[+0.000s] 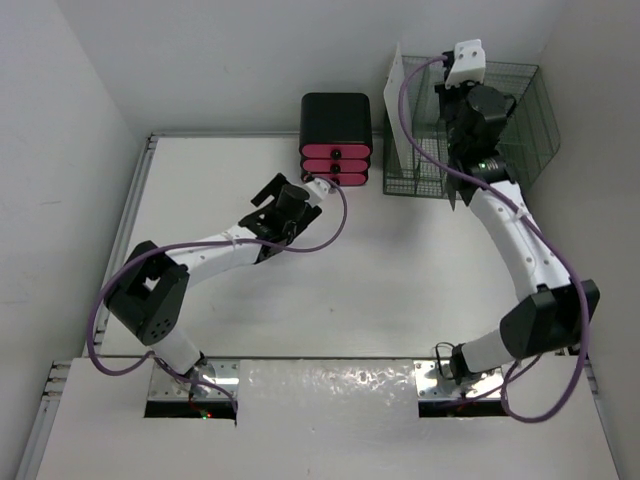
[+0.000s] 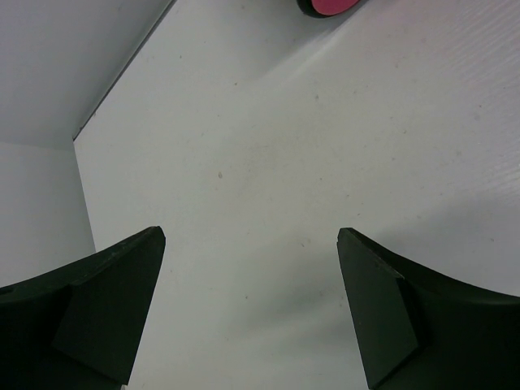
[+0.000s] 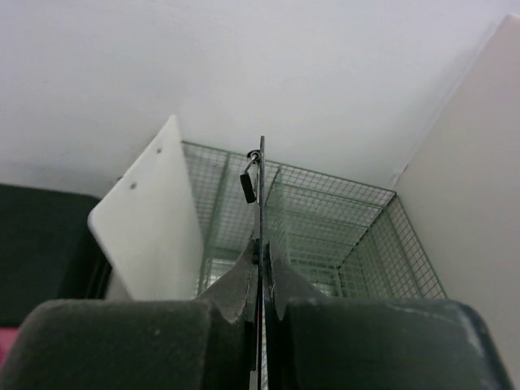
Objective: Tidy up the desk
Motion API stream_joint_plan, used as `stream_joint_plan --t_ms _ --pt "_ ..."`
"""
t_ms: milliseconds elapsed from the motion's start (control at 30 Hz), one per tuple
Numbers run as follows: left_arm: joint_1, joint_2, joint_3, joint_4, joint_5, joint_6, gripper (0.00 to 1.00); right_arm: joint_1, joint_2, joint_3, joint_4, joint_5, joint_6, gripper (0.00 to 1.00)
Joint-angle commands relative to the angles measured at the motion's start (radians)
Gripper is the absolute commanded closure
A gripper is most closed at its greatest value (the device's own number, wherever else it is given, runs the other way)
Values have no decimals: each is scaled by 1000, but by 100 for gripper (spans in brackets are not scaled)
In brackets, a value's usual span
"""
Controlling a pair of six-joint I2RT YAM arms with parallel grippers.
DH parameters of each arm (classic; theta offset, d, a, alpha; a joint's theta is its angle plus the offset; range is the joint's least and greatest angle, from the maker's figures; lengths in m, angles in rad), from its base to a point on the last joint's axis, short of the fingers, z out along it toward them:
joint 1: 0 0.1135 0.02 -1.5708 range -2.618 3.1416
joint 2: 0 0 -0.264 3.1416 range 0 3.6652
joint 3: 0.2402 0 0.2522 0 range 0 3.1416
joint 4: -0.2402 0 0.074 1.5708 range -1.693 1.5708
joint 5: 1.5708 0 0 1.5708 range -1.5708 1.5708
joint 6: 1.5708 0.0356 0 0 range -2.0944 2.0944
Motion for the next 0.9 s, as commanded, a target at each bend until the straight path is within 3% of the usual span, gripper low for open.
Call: stream_joint_plan --t_ms 0,167,433,633,867 --pt "30 -33 24 24 -2 -24 14 -52 48 84 132 -61 50 100" --pt "65 8 47 4 10 -37 14 -77 190 202 143 -134 42 100" --pt "102 53 78 -5 -6 -44 14 -109 391 440 146 -116 25 100" --pt "160 44 99 -123 61 -71 14 -141 555 572 201 -136 27 100" --pt "200 54 142 -168 21 -57 14 -175 683 614 461 -269 37 100"
